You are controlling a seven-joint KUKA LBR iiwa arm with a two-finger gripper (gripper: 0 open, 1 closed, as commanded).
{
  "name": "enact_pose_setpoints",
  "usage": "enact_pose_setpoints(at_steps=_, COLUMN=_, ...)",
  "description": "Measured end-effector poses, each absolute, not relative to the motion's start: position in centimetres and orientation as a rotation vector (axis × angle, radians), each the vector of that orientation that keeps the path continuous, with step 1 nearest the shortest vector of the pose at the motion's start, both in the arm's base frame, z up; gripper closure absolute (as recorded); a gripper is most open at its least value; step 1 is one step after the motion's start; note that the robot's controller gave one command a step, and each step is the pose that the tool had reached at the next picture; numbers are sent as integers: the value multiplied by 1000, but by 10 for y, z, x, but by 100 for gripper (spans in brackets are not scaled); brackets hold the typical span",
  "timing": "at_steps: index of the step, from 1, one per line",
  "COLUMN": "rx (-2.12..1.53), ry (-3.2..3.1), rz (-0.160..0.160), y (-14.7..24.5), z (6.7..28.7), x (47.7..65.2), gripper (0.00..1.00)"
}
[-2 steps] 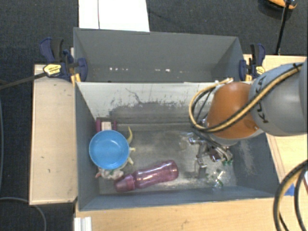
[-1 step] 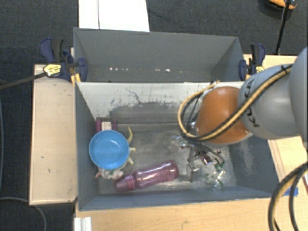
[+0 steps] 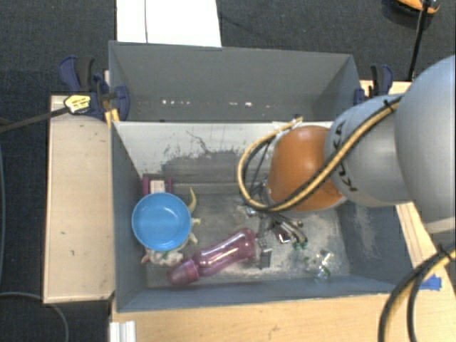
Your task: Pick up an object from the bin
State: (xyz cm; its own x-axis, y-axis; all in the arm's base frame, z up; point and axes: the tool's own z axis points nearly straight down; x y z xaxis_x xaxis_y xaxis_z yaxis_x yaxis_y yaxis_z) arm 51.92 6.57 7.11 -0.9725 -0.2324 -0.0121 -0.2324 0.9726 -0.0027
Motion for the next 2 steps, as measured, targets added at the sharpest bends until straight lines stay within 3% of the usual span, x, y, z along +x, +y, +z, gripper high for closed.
enact_pose_setpoints(at_steps=1, rx=-741, ry=3037, rz=-2, y=120, z=77, x=501, gripper=100)
enact_pose_setpoints(at_steps=2, rx=-742, ry=3037, rz=-3, y=120, z=77, x=501, gripper=100)
